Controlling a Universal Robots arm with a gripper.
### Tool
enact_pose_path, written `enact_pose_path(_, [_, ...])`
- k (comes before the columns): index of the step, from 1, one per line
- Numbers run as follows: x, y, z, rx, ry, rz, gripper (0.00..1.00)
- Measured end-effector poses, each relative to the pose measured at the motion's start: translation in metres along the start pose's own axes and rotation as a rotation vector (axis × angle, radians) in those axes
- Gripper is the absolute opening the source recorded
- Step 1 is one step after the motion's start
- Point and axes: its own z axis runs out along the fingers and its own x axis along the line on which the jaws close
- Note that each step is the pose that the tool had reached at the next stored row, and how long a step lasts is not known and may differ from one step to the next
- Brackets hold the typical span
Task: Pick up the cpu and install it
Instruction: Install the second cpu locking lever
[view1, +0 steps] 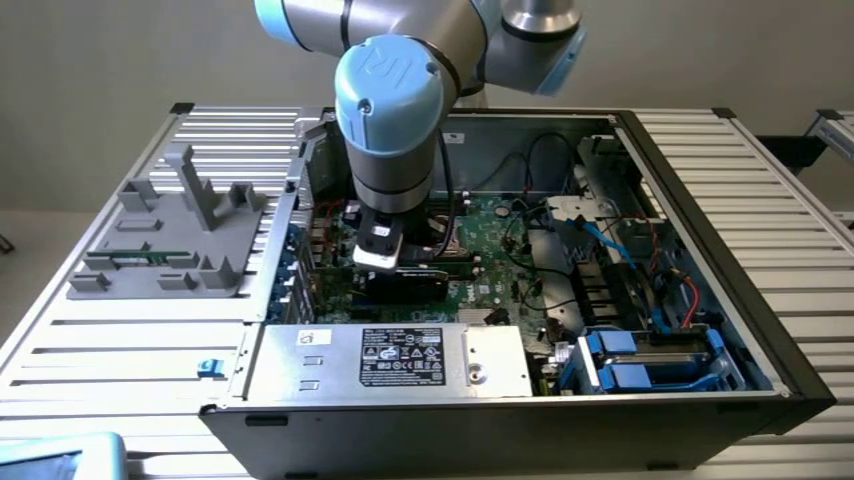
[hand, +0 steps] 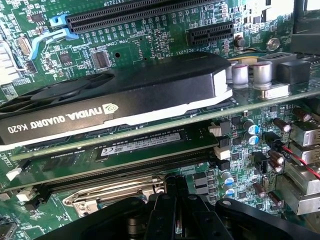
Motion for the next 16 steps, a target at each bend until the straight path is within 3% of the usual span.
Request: enact_pose_path(16, [-0.001, 0.0008, 0.0015, 0.0, 0.0, 0.0, 0.12])
